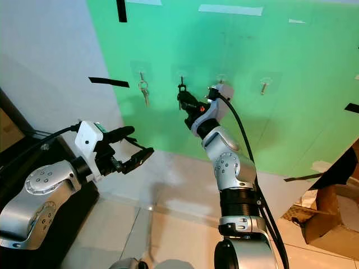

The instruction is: Hang keys on a hook

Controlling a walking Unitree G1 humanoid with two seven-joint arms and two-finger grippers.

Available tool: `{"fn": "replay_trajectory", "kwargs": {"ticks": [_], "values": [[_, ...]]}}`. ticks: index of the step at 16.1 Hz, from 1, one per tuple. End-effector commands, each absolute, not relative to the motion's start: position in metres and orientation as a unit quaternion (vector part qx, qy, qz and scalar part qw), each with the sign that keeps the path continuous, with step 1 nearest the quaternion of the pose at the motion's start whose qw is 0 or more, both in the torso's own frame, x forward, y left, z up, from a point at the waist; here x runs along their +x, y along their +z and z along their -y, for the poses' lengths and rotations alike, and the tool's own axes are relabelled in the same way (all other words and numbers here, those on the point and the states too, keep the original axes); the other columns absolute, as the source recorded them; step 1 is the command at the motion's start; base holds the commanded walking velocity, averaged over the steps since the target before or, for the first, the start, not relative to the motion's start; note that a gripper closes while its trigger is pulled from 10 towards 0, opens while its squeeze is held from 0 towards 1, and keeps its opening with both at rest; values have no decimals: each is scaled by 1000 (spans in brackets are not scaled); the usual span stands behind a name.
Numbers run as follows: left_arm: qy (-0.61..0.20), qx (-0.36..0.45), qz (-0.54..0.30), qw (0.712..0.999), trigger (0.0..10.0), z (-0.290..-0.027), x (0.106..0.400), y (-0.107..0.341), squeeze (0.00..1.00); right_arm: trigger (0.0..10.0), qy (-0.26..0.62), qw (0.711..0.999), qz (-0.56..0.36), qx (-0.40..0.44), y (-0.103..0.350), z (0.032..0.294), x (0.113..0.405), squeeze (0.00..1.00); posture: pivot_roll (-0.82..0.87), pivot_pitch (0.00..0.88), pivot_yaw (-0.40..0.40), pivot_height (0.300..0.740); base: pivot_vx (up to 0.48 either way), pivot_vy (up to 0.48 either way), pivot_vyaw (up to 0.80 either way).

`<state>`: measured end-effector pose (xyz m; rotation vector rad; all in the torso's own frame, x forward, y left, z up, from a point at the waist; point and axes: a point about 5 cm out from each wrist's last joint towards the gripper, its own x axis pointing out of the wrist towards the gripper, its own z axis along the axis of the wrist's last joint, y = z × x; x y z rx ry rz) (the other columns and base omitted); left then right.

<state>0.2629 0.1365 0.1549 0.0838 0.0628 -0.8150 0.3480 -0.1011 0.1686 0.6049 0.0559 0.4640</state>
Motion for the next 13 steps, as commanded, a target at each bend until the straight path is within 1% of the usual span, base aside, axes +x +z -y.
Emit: {"fn": "replay_trajectory", "kwargs": {"ticks": [1,4,6,8,10,11,12,13], "values": [[-404,49,-28,913,10000,-135,263,159,0,10000,211,927,-59,303,154,102,346,1000,6,0,82,740,0,0,0],[-403,50,-28,914,10000,-135,263,159,0,10000,196,930,-58,306,152,106,347,1000,7,0,83,740,0,0,0],[-401,52,-29,914,10000,-135,263,158,0,10000,192,936,-55,291,150,109,346,1000,8,0,83,740,0,0,0],[-371,54,-33,926,10000,-138,265,154,0,10000,210,941,-25,266,149,116,331,1000,8,0,80,740,0,0,0],[-288,63,-38,955,10000,-149,272,145,0,10000,213,947,-24,240,143,129,311,1000,8,0,77,740,0,0,0],[-266,64,-43,961,10000,-152,273,142,0,10000,205,955,-27,215,139,136,304,1000,-1,0,75,740,0,0,0],[-224,83,-60,969,10000,-158,273,132,0,10000,173,971,-50,158,124,151,290,1000,-17,0,80,740,0,0,613],[-208,89,-62,972,10000,-161,273,129,0,10000,159,976,-62,133,117,157,284,1000,-20,0,83,740,0,0,800]]}}
